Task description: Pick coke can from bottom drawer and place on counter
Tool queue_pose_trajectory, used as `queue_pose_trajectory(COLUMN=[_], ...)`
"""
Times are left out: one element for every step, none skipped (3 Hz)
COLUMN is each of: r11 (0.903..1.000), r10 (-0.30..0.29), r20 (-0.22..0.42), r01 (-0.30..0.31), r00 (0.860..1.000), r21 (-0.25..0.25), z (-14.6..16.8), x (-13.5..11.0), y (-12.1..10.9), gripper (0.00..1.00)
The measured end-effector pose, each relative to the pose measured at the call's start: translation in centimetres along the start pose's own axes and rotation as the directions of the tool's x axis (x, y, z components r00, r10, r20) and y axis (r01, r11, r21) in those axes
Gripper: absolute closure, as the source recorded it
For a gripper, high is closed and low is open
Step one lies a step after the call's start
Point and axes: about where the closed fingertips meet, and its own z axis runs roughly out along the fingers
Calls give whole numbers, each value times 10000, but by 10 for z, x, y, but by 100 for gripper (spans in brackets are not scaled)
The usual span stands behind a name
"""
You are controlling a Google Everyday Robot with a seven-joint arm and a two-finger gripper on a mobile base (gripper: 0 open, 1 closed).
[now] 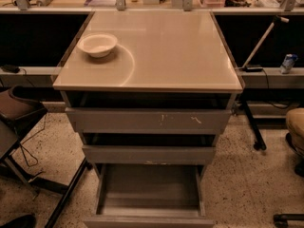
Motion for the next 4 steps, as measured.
queue_pose_trajectory(r11=[9999,9989,9942,9809], r10=[-18,305,856,1644], r20=[-1427,-2726,-3693,-4341], r01=[1,-392,-1036,-1933], r00=[9898,9616,9254,8858], r21=[-122,-266,-291,-230], z=[51,87,98,103], x=[55,112,163,214], y=[-51,-80,-89,-81], gripper=[100,100,100,100])
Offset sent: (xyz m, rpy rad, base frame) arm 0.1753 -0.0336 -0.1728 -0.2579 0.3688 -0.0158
